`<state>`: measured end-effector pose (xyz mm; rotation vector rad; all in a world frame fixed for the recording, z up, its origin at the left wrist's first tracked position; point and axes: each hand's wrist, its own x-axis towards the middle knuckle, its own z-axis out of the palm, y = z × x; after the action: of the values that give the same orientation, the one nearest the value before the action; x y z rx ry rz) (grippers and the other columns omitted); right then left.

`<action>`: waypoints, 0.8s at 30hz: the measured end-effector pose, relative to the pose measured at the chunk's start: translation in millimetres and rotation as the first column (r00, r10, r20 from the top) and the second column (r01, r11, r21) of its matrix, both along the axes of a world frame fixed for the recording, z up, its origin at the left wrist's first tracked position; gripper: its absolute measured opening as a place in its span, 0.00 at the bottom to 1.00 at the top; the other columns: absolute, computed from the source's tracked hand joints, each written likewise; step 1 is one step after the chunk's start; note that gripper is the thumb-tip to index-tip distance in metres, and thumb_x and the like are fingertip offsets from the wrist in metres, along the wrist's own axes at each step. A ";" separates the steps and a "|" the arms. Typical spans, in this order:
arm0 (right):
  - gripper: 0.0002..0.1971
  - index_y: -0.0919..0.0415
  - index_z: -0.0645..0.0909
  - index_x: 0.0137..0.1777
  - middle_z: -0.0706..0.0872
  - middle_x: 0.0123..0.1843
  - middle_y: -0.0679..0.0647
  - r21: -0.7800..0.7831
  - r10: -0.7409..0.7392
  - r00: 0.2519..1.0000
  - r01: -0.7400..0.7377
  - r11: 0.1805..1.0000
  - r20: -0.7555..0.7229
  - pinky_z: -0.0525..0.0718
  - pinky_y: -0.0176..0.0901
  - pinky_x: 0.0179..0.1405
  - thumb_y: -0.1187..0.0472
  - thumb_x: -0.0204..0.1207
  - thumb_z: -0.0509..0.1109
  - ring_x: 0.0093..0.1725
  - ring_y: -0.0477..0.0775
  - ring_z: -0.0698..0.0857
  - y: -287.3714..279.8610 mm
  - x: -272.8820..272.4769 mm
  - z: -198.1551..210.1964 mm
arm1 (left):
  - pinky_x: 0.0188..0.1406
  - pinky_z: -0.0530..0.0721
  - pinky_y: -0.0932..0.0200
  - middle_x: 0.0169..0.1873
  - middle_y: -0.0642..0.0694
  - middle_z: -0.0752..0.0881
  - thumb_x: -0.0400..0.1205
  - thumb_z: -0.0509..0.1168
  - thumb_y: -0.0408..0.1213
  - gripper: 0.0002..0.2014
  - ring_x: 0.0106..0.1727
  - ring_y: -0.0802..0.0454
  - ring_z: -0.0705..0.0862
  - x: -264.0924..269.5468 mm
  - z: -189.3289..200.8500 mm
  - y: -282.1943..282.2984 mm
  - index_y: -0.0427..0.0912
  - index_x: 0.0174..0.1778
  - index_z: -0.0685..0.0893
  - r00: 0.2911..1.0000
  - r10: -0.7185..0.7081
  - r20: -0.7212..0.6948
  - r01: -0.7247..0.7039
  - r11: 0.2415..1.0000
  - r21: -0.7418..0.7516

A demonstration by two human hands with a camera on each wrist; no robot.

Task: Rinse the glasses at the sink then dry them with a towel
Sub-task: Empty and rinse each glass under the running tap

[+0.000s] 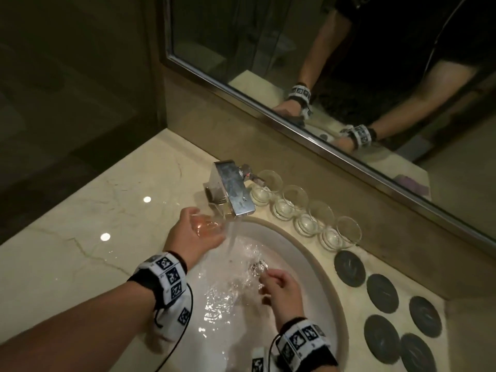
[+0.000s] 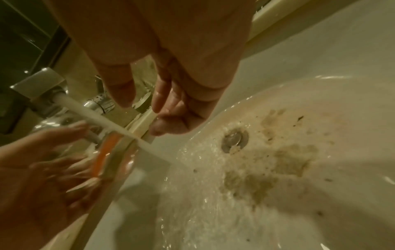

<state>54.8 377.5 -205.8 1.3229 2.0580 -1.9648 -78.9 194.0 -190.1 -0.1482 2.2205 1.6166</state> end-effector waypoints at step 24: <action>0.26 0.64 0.85 0.54 0.85 0.35 0.58 -0.518 -0.196 0.977 0.127 0.846 -0.081 0.76 0.37 0.23 0.41 0.82 0.59 0.30 0.51 0.79 -9.8 -58.9 -21.8 | 0.48 0.89 0.56 0.64 0.50 0.83 0.52 0.83 0.56 0.49 0.57 0.50 0.88 -6.1 -30.9 47.1 0.47 0.70 0.75 0.917 -0.208 0.340 0.061 0.916 0.396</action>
<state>-4.0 367.7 -227.6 1.2982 1.3281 -2.4904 -85.0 241.1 -221.0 -0.1726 1.5665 1.7348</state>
